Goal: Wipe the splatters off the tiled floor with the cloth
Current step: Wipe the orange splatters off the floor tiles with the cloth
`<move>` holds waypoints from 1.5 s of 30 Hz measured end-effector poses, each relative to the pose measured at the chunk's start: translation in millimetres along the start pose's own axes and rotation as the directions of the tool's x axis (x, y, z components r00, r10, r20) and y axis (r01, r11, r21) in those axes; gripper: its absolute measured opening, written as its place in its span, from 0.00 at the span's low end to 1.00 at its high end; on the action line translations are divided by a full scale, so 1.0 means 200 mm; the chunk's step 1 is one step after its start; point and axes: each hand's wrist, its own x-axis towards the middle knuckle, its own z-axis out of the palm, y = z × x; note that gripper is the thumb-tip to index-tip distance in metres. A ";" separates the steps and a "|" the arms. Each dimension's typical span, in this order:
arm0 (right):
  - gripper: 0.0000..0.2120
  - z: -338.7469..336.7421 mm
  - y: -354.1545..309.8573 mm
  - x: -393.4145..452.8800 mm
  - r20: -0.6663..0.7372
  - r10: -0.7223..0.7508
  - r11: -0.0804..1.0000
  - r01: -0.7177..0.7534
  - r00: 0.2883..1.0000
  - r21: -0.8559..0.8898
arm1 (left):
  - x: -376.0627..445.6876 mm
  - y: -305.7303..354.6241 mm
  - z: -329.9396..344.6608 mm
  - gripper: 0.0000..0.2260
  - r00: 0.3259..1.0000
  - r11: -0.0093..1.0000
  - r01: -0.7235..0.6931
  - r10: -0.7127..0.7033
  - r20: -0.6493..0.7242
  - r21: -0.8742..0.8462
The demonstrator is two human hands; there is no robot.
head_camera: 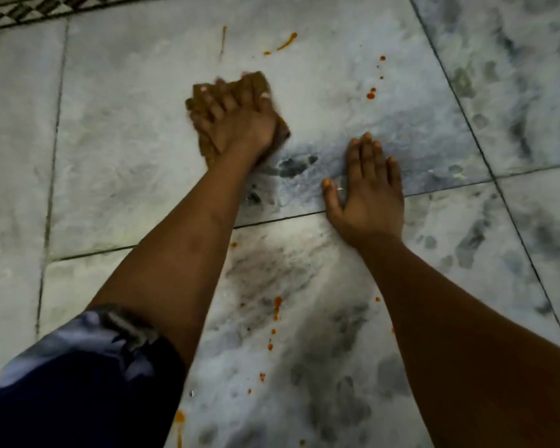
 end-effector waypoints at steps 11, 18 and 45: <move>0.37 -0.01 -0.01 -0.01 0.017 0.020 1.000 -0.020 1.000 -0.002 | 0.04 0.00 -0.13 0.20 0.949 0.952 -0.222 0.261 0.179 -0.210; 0.36 -0.01 -0.01 -0.01 0.032 0.021 1.000 -0.022 0.999 0.017 | -0.22 -0.36 -0.01 0.27 0.781 0.747 -0.621 0.614 0.114 0.238; 0.36 -0.06 -0.01 -0.01 0.113 0.004 1.000 -0.007 0.994 0.024 | -0.41 -0.41 0.00 0.26 0.816 0.770 -0.565 0.574 0.066 0.296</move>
